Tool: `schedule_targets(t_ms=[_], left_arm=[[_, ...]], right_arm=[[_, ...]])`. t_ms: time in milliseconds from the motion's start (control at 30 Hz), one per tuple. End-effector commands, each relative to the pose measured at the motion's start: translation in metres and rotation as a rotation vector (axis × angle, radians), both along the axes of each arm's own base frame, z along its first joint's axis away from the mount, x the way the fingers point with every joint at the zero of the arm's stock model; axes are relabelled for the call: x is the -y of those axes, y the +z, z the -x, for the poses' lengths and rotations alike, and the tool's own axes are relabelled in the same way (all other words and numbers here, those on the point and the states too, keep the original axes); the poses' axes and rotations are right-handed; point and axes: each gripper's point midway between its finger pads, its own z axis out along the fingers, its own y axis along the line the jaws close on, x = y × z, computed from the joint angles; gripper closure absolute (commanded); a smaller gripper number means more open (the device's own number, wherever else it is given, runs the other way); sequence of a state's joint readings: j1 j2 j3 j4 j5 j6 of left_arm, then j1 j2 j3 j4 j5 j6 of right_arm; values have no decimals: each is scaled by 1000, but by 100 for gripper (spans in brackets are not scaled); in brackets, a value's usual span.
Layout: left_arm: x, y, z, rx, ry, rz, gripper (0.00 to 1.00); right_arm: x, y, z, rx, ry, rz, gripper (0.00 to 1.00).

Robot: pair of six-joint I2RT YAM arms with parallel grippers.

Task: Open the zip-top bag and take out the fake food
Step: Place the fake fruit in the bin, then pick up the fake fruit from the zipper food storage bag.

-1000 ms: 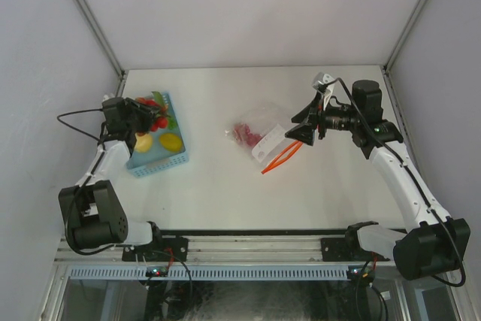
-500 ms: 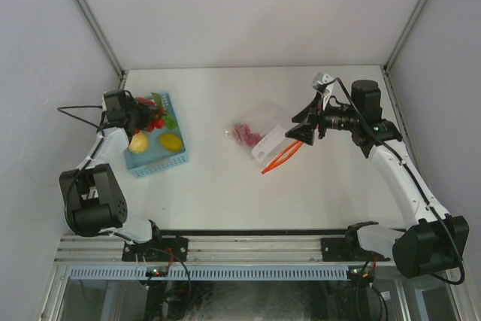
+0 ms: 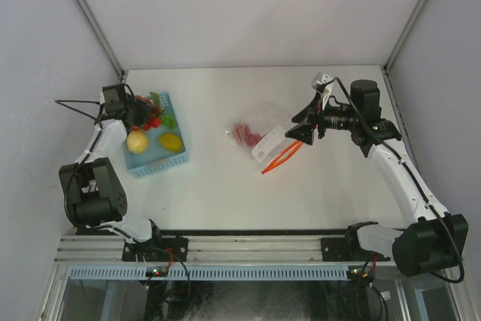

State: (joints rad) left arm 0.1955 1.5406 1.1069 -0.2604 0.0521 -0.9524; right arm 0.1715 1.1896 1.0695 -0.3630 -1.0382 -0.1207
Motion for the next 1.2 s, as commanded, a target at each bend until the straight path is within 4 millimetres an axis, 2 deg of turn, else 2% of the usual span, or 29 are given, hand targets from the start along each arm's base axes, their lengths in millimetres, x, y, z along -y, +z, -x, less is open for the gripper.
schedule_targets(t_ms=[0,200,333,400,533,667,700,900,1167], left_arm=[[-11,32,-17,59,2,-52,99],[-12,29,-22,33,-8,-53,95],[-9,29,-28,24,-44,-55,84],[-8,29,-29,17,-59,-58,73],[-14,30,-24,-7,-44,-86,37],[-21,42,-19,0,-23,-133,3],[-22,46,-18,6,-21,-144,0],[-25,73,-7,61,-26,-206,0],[-22,110,27,163,-98,-351,0]], right_arm=[[-1,15,-6,71,9,-10,35],[1,14,-5,72,6,-3,35],[0,14,-5,73,8,-5,35],[0,15,-5,75,9,-7,35],[0,15,-5,77,10,-7,34],[0,15,-5,74,10,-7,35],[0,14,-5,74,10,-7,34],[1,15,-3,77,12,-6,34],[0,18,1,89,27,-9,34]])
